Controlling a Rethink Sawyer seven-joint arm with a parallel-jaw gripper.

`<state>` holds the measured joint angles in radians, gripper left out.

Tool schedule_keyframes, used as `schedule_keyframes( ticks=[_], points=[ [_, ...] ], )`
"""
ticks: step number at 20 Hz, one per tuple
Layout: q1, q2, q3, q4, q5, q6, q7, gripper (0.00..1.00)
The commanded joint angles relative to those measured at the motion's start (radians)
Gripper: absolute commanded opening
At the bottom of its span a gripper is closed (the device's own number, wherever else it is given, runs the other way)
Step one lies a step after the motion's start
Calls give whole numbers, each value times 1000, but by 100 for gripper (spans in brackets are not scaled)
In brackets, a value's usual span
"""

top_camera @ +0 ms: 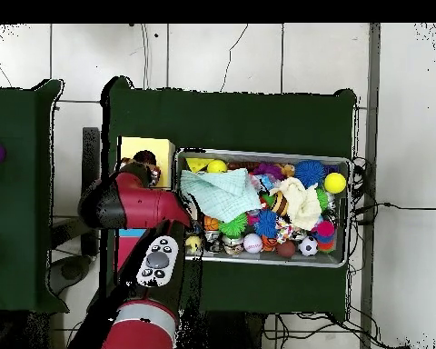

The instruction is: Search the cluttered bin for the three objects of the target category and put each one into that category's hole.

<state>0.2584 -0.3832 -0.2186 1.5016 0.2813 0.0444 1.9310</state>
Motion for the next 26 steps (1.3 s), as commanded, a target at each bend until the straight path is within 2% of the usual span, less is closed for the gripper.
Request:
schedule_keyframes(
  ticks=[1, 3, 4, 11, 26],
  points=[
    [18, 79, 92, 108, -13, 30, 168, 100],
    [32, 84, 75, 105, -15, 10, 171, 100],
    [39, 86, 67, 103, -16, 1, 173, 0],
    [22, 79, 93, 117, -4, 3, 187, 0],
    [14, 45, 97, 142, -6, 32, 178, 0]
  ],
)
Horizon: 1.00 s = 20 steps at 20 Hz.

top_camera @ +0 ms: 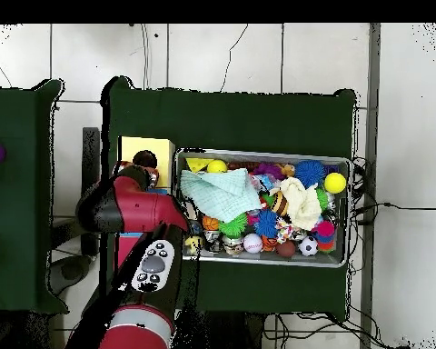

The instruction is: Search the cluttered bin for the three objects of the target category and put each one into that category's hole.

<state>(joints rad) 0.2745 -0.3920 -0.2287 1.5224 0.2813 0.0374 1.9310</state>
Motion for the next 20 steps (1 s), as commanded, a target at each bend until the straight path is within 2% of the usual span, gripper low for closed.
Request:
schedule_keyframes(
  ticks=[1, 6, 20],
  points=[
    [-2, 49, 107, 125, -7, 43, 177, 0],
    [-1, 18, 101, 149, -10, 54, 177, 0],
    [-33, -134, 116, 253, -20, 104, 155, 0]
  ],
)
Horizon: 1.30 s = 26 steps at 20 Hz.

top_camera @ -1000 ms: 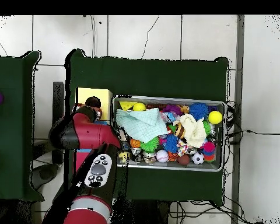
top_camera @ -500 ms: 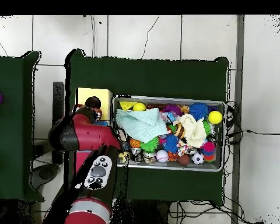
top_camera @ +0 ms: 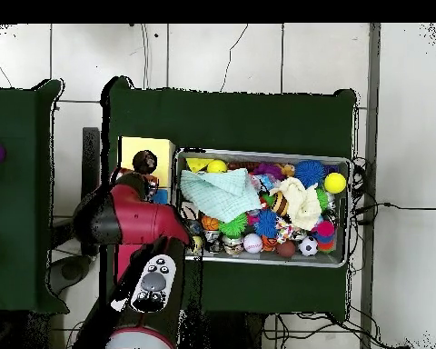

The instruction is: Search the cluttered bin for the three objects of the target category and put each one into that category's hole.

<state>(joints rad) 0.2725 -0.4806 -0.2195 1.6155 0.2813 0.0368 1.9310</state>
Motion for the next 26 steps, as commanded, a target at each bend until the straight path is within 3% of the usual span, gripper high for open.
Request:
schedule_keyframes(
  ticks=[1, 12, 26],
  points=[
    [-37, -55, 112, 166, -19, 112, 152, 0],
    [-81, -147, 138, 237, -34, 132, 122, 0],
    [-221, -240, 182, 285, -106, 190, 25, 0]
  ],
)
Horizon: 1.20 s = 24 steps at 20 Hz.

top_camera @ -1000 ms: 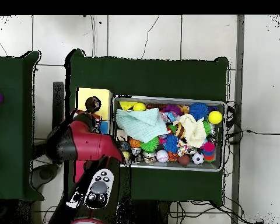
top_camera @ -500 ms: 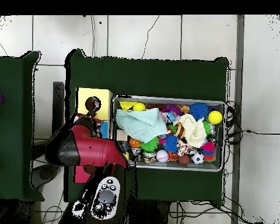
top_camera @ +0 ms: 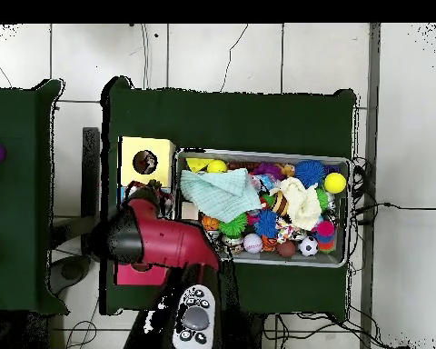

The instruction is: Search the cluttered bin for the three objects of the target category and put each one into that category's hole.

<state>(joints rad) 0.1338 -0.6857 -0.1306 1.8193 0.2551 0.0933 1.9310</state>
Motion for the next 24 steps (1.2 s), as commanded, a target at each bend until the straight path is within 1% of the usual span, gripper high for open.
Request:
schedule_keyframes(
  ticks=[1, 6, 12, 16, 19, 24],
  points=[
    [-89, -36, 95, 82, -86, 132, 25, 0],
    [-132, -51, 110, 92, -126, 124, 22, 0],
    [-163, -74, 80, 61, -180, 191, -12, 0],
    [-214, -118, 98, 69, -213, 228, -39, 0],
    [-271, -161, 128, 86, -237, 256, -71, 0],
    [-361, -195, 181, 101, -286, 283, -114, 0]
  ],
)
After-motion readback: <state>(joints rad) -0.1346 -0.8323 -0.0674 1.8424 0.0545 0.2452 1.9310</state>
